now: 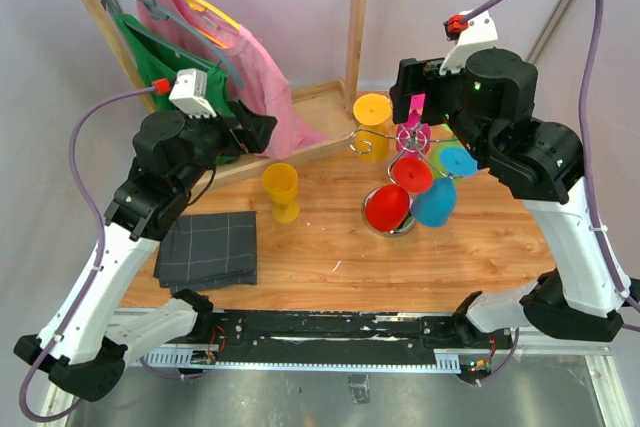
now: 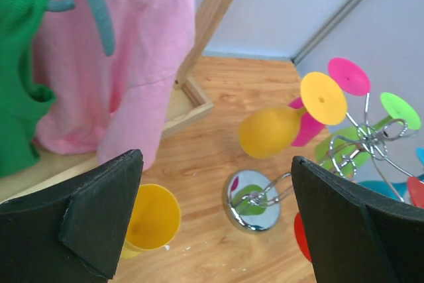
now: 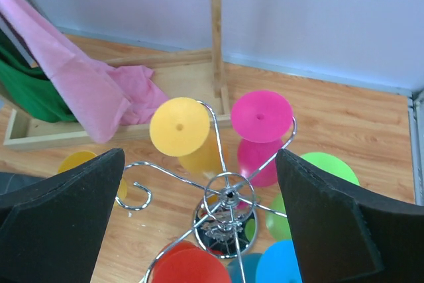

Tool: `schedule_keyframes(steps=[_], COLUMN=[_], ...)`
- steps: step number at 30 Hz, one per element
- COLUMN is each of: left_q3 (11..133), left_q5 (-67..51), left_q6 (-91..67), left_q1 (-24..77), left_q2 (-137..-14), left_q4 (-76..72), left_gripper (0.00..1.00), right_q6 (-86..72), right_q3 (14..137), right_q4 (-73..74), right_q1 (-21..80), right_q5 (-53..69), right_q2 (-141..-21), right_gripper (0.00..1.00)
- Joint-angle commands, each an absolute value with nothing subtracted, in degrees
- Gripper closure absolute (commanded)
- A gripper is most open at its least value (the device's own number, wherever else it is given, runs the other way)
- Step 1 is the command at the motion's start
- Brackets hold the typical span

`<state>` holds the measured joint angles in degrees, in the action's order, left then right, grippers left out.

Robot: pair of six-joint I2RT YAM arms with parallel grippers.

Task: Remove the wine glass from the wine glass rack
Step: Pick up the wine glass from the wine rack.

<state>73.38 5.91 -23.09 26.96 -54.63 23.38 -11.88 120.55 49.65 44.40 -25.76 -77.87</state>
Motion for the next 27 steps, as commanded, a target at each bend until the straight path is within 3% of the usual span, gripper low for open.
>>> schedule_keyframes(steps=[1, 8, 20, 27], left_q3=[76.0, 79.6, 96.1, 98.3], left_q5=[-0.6, -10.2, -27.1, -30.1], left_q6=[-26.9, -29.4, -41.1, -44.3], left_q1=[26.6, 27.1, 28.6, 29.3], left_q2=[-57.1, -62.7, -82.3, -87.6], left_q4=[20.4, 17.4, 17.5, 17.6], left_gripper=[0.01, 0.04, 0.06, 0.07], right_q6=[-15.8, -19.8, -20.2, -19.8], right_q3=[120.1, 116.5, 115.6, 113.3], right_q4=[55.1, 55.7, 58.8, 59.6], right_q1=[40.8, 34.9, 33.8, 23.6], right_q5=[-26.1, -19.5, -24.5, -21.7], right_q2=[-77.0, -74.3, -72.2, -71.3], right_gripper=[0.01, 0.02, 0.01, 0.02])
